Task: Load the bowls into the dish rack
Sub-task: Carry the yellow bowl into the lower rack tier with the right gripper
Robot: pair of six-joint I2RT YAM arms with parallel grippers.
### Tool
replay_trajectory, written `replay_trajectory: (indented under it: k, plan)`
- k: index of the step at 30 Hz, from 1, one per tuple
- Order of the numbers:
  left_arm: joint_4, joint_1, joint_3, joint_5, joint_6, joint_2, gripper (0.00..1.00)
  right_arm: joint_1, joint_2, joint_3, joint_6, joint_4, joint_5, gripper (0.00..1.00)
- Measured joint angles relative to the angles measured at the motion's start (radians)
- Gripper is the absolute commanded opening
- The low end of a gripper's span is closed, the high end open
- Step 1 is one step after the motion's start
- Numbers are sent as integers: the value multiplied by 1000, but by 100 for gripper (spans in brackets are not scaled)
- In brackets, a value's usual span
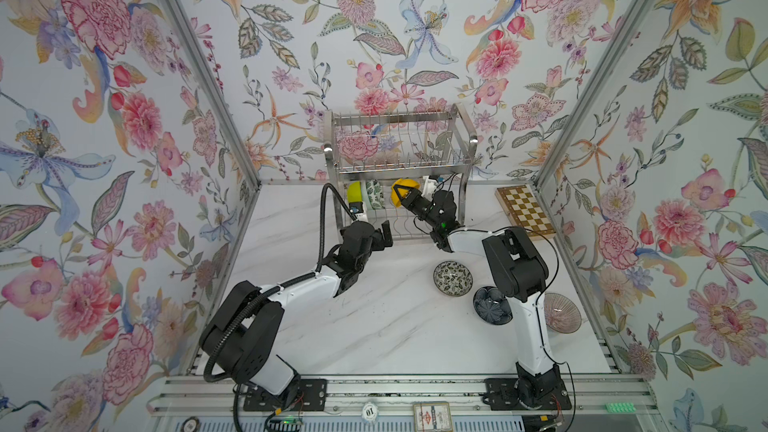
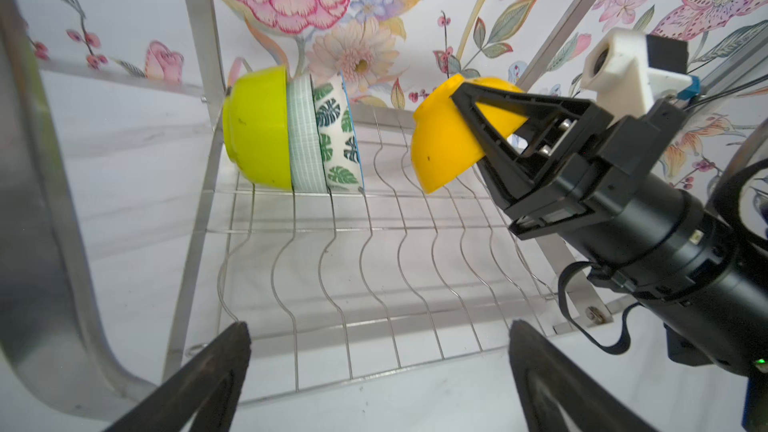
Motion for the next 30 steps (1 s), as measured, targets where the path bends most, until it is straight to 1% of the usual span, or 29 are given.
replay_trajectory:
  k: [8, 14, 21, 30]
  plan:
    - [181, -6, -3, -106, 236, 138, 99, 0, 106, 129, 15, 1, -18, 0]
    - [277, -6, -3, -138, 354, 184, 99, -3, 188, 215, 47, 0, -32, 0]
    - [328, -6, -5, -138, 415, 200, 99, -13, 251, 304, 77, -16, -57, 0]
    - [345, -5, -14, -143, 427, 201, 99, -24, 305, 399, 87, -62, -113, 0]
